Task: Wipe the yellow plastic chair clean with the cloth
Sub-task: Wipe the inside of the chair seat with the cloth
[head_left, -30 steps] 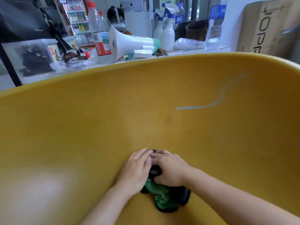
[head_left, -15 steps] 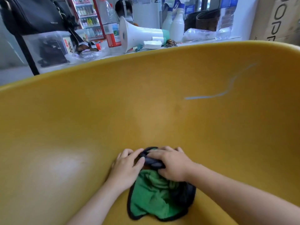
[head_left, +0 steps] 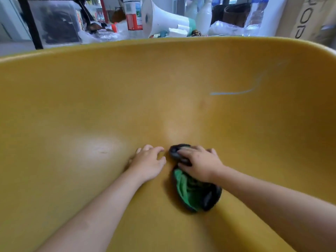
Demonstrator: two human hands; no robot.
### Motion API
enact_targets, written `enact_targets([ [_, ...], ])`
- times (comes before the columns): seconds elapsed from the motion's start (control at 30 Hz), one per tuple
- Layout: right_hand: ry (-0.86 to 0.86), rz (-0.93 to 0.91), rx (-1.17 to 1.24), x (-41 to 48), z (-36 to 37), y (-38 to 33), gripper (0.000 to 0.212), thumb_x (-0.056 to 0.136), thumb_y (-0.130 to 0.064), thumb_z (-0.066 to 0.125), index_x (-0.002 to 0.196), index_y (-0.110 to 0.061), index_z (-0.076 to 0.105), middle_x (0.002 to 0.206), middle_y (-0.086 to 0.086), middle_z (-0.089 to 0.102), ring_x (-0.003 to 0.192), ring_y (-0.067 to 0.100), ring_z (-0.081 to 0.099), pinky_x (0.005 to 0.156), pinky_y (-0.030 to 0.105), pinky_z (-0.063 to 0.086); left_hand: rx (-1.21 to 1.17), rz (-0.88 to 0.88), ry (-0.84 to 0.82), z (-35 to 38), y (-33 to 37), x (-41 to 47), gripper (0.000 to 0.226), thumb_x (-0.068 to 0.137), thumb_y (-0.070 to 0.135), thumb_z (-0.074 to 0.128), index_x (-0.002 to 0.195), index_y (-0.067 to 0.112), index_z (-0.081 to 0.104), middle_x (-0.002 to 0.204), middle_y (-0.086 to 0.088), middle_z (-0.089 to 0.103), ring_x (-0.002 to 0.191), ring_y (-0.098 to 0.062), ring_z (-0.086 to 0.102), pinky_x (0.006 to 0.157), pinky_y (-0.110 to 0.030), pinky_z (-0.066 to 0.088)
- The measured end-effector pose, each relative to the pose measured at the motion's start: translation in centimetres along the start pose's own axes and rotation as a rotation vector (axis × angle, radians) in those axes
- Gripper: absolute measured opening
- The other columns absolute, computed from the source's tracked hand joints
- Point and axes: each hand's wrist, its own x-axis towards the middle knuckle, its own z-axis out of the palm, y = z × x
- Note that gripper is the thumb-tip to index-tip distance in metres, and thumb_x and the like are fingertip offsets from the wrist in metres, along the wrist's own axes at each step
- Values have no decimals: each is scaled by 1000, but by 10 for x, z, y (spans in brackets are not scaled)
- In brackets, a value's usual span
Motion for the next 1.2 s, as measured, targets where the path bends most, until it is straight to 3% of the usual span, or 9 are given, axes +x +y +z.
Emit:
enact_targets([
  [0.13, 279, 562, -2, 7, -37, 83, 32, 93, -40, 42, 121, -26, 51, 140, -9, 45, 134, 22, 29, 95, 48, 30, 31, 12, -5, 8, 16, -9, 49, 92, 39, 45, 140, 36, 36, 142, 1, 37, 132, -24, 33, 105, -42, 34],
  [0.23, 137, 285, 69, 11, 1, 33, 38, 86, -40, 50, 121, -25, 53, 139, -6, 50, 130, 24, 37, 97, 43, 36, -206, 27, 202, 16, 45, -4, 35, 89, 25, 50, 123, 28, 57, 114, -6, 53, 109, -26, 54, 92, -32, 42],
  [0.37, -375, -28, 469, 1, -21, 13, 15, 83, -28, 68, 93, -22, 58, 91, -5, 62, 96, 19, 58, 74, 26, 45, -216, 17, 193, 30, 90, -18, 31, 94, 30, 42, 116, 28, 63, 108, -8, 58, 106, -27, 56, 89, -32, 43],
  [0.53, -810, -171, 453, 5, -71, 89, 71, 85, -23, 71, 146, -30, 36, 148, -12, 40, 134, 7, 36, 110, 30, 35, 87, -118, -73, 44, 135, -33, 88, 84, 71, 33, 150, 16, 16, 148, -18, 30, 132, -34, 37, 102, -37, 34],
  [0.67, -268, 21, 396, 19, -89, 153, 41, 94, -19, 58, 134, -18, 55, 133, 0, 60, 119, 16, 56, 101, 24, 40, 133, -119, 69, 68, 148, -32, 90, 81, 52, 55, 151, 17, 12, 156, -9, 18, 139, -24, 27, 108, -30, 29],
  [0.8, -184, 18, 249, 20, -92, 159, 38, 90, -16, 50, 126, -23, 61, 123, 3, 64, 112, 25, 59, 95, 29, 47, -236, -121, 444, 69, 158, 41, 66, 76, 25, 67, 139, 21, 47, 146, 2, 45, 130, -16, 44, 104, -27, 36],
  [0.97, 210, 145, 2, 16, -125, 179, 17, 84, -13, 45, 94, -13, 58, 95, 10, 61, 83, 33, 55, 65, 32, 43, -456, 236, 294, 85, 270, 63, 21, 72, 19, 66, 80, 36, 56, 84, 9, 66, 86, -17, 62, 66, -27, 45],
  [1.07, 278, 203, -46, 10, -150, 191, 29, 86, -20, 46, 112, -19, 60, 115, 8, 60, 107, 32, 55, 76, 35, 42, -307, 491, 228, 79, 245, 72, 53, 68, 19, 66, 117, 38, 60, 123, 11, 61, 114, -9, 52, 96, -25, 43],
  [1.2, 455, 240, -372, -26, -168, 218, 36, 90, -22, 49, 126, -25, 54, 138, 9, 44, 135, 29, 30, 95, 47, 29, -352, 122, 446, 70, 190, 112, 58, 79, 17, 64, 134, 27, 51, 140, 3, 50, 130, -17, 37, 106, -26, 30],
])
